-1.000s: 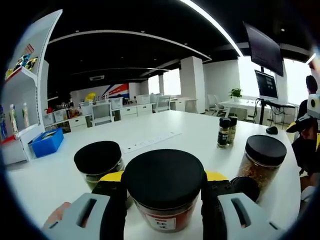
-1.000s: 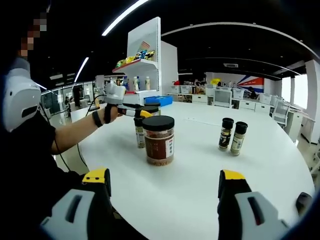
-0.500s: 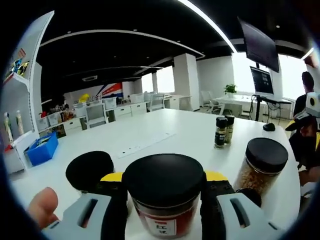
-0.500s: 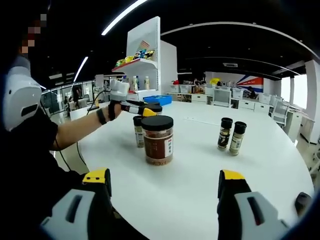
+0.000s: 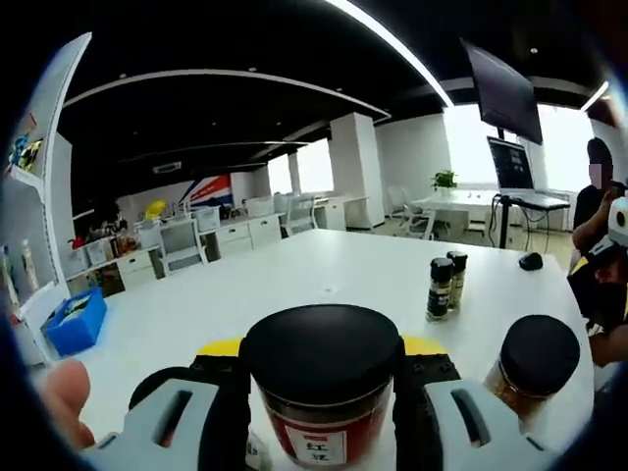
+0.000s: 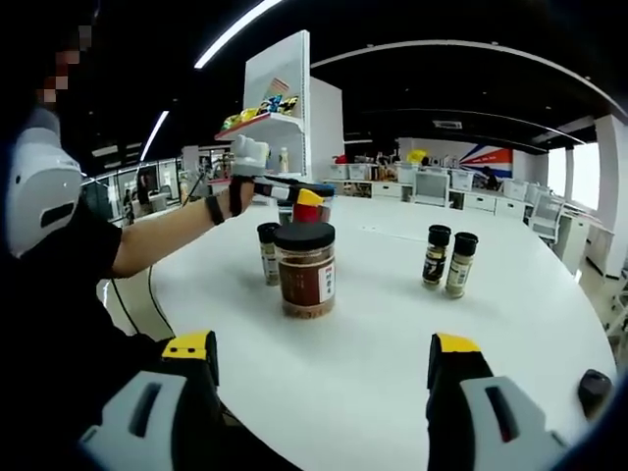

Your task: Pick up the mixed condiments and ingredients on the table and sort them into separate groups

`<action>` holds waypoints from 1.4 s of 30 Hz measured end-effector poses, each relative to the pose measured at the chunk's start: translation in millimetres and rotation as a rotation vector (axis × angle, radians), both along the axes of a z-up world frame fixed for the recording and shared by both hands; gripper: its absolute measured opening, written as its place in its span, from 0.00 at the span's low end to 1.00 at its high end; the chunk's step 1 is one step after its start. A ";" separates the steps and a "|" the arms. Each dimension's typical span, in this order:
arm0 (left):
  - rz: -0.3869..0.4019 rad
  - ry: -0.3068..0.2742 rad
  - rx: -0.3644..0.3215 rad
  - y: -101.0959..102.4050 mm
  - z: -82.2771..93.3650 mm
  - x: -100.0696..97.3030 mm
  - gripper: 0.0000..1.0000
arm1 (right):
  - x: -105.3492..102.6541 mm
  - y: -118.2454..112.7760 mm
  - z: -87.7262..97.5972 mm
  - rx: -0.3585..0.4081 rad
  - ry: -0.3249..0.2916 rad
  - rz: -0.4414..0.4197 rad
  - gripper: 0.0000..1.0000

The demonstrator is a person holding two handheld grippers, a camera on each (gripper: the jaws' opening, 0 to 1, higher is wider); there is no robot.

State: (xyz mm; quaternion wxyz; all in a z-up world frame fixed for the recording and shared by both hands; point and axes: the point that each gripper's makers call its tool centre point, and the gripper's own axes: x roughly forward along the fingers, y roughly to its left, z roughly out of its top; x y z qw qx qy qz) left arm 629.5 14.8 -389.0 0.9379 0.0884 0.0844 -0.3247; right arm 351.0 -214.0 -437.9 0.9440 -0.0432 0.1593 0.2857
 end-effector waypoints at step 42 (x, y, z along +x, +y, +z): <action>0.150 -0.096 0.086 9.3 -31.5 36.8 0.57 | 8.8 -2.1 -18.6 0.006 0.050 -0.005 0.83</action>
